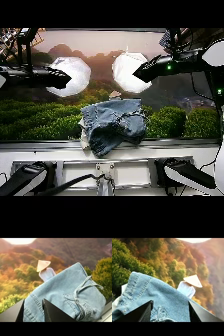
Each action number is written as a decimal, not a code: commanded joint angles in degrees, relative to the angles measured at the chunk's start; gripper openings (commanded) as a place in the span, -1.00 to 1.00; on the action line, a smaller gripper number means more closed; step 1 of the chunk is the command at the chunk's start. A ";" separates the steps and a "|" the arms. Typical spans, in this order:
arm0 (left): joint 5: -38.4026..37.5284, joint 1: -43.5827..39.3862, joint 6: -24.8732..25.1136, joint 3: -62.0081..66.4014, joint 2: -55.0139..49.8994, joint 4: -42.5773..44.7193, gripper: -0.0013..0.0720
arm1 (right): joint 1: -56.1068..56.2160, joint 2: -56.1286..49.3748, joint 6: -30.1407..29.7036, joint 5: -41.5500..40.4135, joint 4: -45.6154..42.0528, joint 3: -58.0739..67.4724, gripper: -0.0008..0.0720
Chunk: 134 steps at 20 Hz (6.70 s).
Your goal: Fold the clothes and pants, and hang the long-sleeved shirts on hangers.
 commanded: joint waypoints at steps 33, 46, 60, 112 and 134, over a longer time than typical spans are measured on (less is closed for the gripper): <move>-1.70 -1.05 -5.18 -6.58 -0.72 -0.04 -0.25 | 0.04 -0.04 0.02 -6.86 0.61 -0.02 0.40; 6.62 1.31 -12.55 -28.39 -2.01 1.20 0.04 | -0.79 -0.09 13.86 -13.20 -9.81 -16.35 0.40; 14.14 1.33 5.49 -29.09 -19.78 -18.51 0.34 | -0.79 -0.09 15.39 -15.45 -3.39 -19.41 0.40; 4.42 11.65 24.20 5.18 3.15 -40.35 -0.94 | -9.01 7.85 13.53 -8.92 3.06 7.58 -0.89; -6.78 11.37 11.10 4.42 -0.31 -20.39 -0.94 | -6.08 -1.97 21.27 1.16 0.96 9.90 -0.88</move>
